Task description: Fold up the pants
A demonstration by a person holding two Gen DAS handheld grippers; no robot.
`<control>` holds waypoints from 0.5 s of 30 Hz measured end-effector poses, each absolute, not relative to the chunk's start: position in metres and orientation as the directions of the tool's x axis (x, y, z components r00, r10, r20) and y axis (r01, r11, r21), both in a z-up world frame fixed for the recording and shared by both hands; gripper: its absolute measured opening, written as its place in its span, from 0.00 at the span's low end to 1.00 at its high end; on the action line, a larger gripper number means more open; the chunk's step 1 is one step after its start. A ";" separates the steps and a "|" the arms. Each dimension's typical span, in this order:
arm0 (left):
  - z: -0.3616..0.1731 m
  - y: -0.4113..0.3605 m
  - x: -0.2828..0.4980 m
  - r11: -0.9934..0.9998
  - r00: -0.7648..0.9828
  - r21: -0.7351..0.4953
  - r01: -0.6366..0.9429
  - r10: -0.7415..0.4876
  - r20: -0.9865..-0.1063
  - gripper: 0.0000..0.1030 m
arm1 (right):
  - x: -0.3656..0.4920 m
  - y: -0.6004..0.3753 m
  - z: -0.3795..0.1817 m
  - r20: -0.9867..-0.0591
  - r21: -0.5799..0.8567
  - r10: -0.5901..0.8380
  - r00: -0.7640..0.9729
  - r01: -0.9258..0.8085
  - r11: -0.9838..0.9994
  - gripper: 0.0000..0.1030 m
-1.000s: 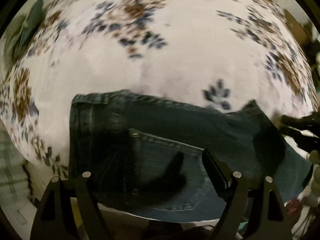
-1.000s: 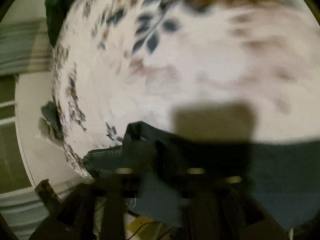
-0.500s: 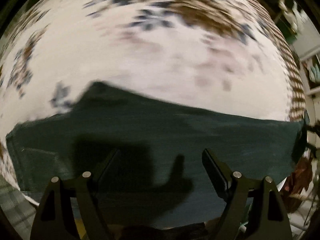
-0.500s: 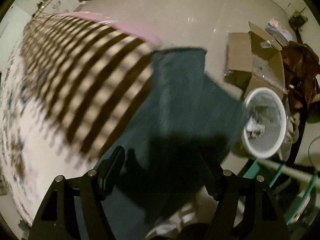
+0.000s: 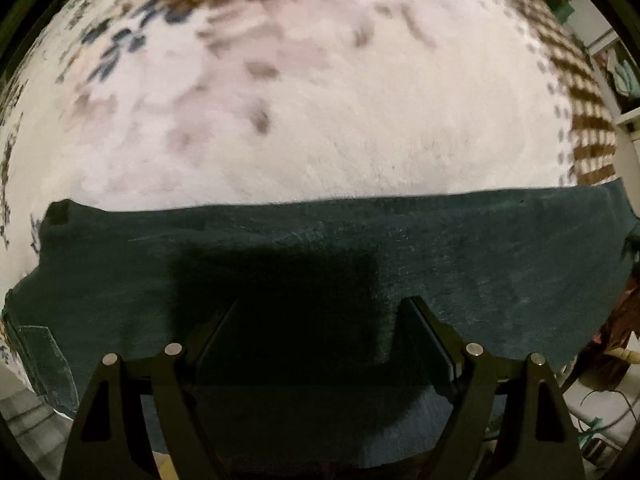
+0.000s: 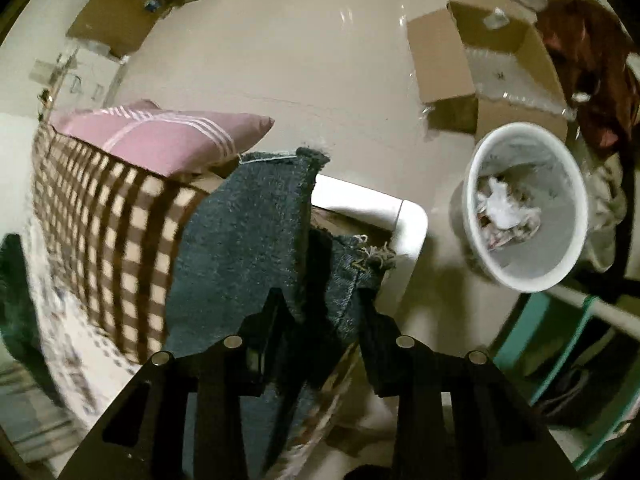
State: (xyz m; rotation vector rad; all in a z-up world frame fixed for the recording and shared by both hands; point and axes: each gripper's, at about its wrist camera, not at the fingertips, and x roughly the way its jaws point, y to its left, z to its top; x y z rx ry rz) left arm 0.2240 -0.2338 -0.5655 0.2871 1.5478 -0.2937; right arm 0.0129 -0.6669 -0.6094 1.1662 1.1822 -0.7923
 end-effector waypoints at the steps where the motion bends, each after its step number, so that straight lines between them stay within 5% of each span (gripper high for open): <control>1: -0.570 -0.237 0.223 0.934 -0.001 -0.003 0.357 -0.003 -1.000 0.80 | 0.011 -0.669 -0.610 -0.960 0.279 0.105 0.261 0.929 0.243 0.37; 2: -0.573 -0.241 0.225 0.935 0.000 -0.004 0.354 -0.004 -1.000 0.81 | 0.009 -0.669 -0.612 -0.957 0.288 0.107 0.270 0.928 0.237 0.36; 4: -0.576 -0.243 0.223 0.938 0.004 -0.006 0.346 -0.007 -1.000 0.86 | 0.001 -0.665 -0.615 -0.957 0.291 0.086 0.278 0.922 0.255 0.11; 5: -0.577 -0.240 0.226 0.940 0.003 -0.009 0.342 -0.010 -1.000 0.86 | 0.003 -0.665 -0.614 -0.959 0.285 0.073 0.275 0.918 0.276 0.08; 12: -0.577 -0.221 0.238 0.946 -0.017 -0.020 0.322 -0.015 -1.000 0.87 | 0.008 -0.644 -0.562 -0.891 0.415 -0.023 0.453 0.836 0.358 0.07; 15: -0.578 -0.213 0.235 0.950 -0.019 -0.024 0.311 -0.019 -1.000 0.87 | -0.003 -0.650 -0.583 -0.902 0.412 0.005 0.432 0.858 0.307 0.07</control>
